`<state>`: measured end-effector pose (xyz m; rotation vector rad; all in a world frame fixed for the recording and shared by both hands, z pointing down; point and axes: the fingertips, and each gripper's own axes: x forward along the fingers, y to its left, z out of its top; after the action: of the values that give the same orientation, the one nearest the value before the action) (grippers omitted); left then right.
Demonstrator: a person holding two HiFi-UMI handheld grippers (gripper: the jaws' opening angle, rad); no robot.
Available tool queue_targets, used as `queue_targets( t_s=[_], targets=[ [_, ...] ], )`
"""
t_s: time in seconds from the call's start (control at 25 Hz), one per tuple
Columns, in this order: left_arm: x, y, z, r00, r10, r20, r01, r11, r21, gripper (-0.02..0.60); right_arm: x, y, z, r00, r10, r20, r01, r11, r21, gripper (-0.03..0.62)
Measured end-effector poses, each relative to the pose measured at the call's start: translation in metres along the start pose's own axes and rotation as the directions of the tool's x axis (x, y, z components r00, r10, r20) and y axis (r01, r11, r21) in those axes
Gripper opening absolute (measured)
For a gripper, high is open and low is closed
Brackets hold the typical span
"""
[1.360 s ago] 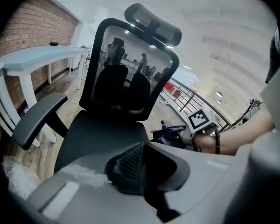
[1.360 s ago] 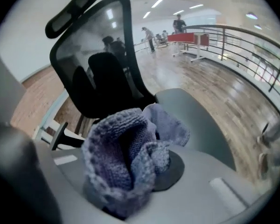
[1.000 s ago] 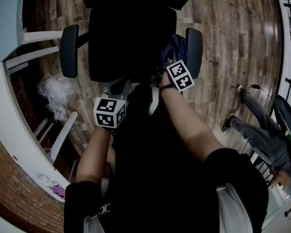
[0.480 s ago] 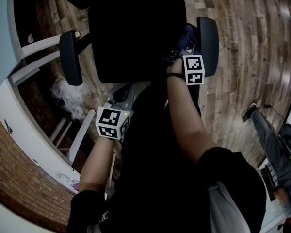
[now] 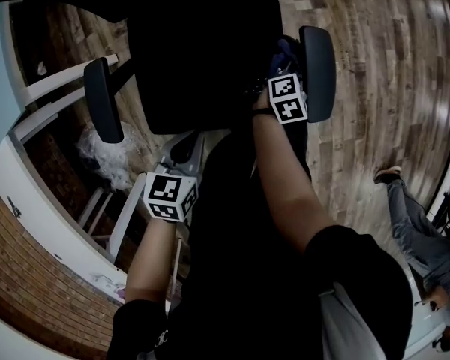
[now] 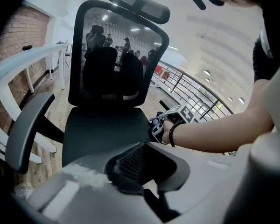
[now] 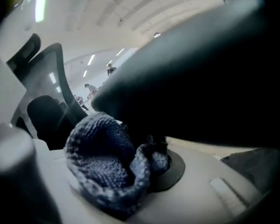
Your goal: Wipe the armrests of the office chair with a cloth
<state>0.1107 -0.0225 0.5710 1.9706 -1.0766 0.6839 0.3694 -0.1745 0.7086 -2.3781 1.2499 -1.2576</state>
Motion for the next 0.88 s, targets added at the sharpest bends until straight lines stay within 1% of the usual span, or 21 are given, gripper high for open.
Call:
queue_targets(
  t_s=[0.16,0.4,0.52,0.64,0.8,0.88],
  targets=[
    [-0.003,0.006,-0.013,1.0,0.01,-0.014,-0.01,1.0,-0.014,0.006,0.012,0.0,-0.008,1.0,-0.021,0.009,0.022,0.998,-0.059,0.048],
    [0.002,0.019,-0.034,0.999,0.022,-0.037,-0.023,0.999,-0.026,0.006,0.045,-0.006,-0.028,1.0,-0.021,-0.021,0.019,0.998,-0.068,0.048],
    [0.004,0.02,-0.04,0.999,0.023,-0.039,-0.025,0.999,-0.031,0.006,0.056,-0.009,-0.037,0.998,-0.04,-0.041,0.036,0.996,-0.085,0.048],
    [0.003,0.014,-0.038,0.999,0.02,-0.031,-0.021,0.999,-0.026,0.006,0.058,-0.009,-0.038,0.997,-0.062,-0.054,0.056,0.994,-0.094,0.048],
    [-0.005,0.004,-0.03,1.0,0.022,-0.015,-0.022,0.999,-0.028,0.006,0.045,-0.004,-0.026,0.997,-0.056,-0.052,0.051,0.994,-0.094,0.046],
    [-0.009,0.001,-0.025,1.0,0.027,-0.004,-0.027,0.999,-0.027,0.006,0.035,-0.002,-0.019,0.998,-0.053,-0.044,0.05,0.996,-0.079,0.046]
  ],
)
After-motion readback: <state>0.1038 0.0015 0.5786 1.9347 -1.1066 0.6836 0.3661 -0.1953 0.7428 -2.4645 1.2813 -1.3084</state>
